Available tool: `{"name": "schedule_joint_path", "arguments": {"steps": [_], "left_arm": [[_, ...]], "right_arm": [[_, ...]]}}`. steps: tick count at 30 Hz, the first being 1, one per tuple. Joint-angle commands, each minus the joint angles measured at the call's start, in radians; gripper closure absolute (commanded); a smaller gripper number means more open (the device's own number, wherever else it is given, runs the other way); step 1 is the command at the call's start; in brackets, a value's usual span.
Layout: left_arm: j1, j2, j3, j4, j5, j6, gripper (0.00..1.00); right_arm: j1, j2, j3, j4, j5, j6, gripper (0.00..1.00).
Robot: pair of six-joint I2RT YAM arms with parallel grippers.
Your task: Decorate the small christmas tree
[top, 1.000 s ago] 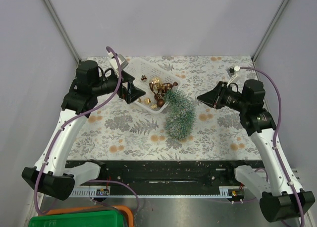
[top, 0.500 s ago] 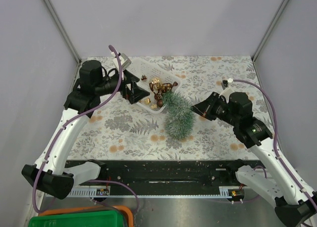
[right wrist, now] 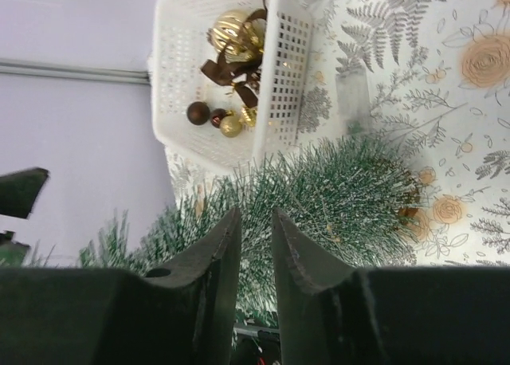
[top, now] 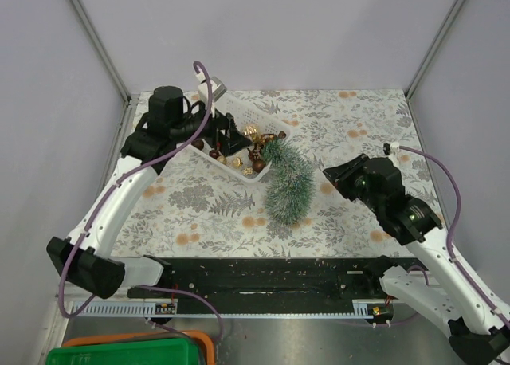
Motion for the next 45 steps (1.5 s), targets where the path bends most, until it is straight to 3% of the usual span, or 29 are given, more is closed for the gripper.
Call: {"name": "schedule_joint_path", "arguments": {"steps": [1,9,15,20,23,26,31,39,42,45], "left_arm": [[0.003,0.092,0.137,-0.025,-0.155,-0.008,0.01],[0.000,0.198,0.167,-0.053,-0.327,-0.031,0.01],[-0.046,0.333,0.220,-0.055,-0.377,-0.058,0.01],[-0.081,0.441,0.234,0.025,-0.373,-0.087,0.01],[-0.087,0.490,0.222,0.094,-0.358,-0.114,0.12],[-0.092,0.531,0.199,0.174,-0.350,-0.129,0.35],[-0.094,0.622,0.211,0.249,-0.359,-0.135,0.58],[-0.092,0.697,0.223,0.263,-0.342,-0.134,0.58],[-0.094,0.682,0.185,0.266,-0.342,-0.111,0.53],[-0.092,0.662,0.141,0.289,-0.350,-0.088,0.55]], "right_arm": [[0.062,0.073,0.073,-0.037,0.114,0.058,0.69],[0.137,0.168,0.073,-0.053,0.084,0.003,0.64],[0.139,0.081,0.175,-0.250,0.402,-0.159,0.49],[0.139,0.074,0.267,-0.290,0.488,-0.259,0.45],[0.139,0.053,0.263,-0.300,0.526,-0.282,0.46],[0.137,0.007,0.229,-0.285,0.545,-0.284,0.47],[0.137,-0.013,0.211,-0.268,0.549,-0.299,0.48],[0.137,0.007,0.234,-0.252,0.563,-0.337,0.48],[0.139,0.008,0.232,-0.245,0.558,-0.345,0.48],[0.139,0.010,0.228,-0.236,0.549,-0.350,0.48]]}}
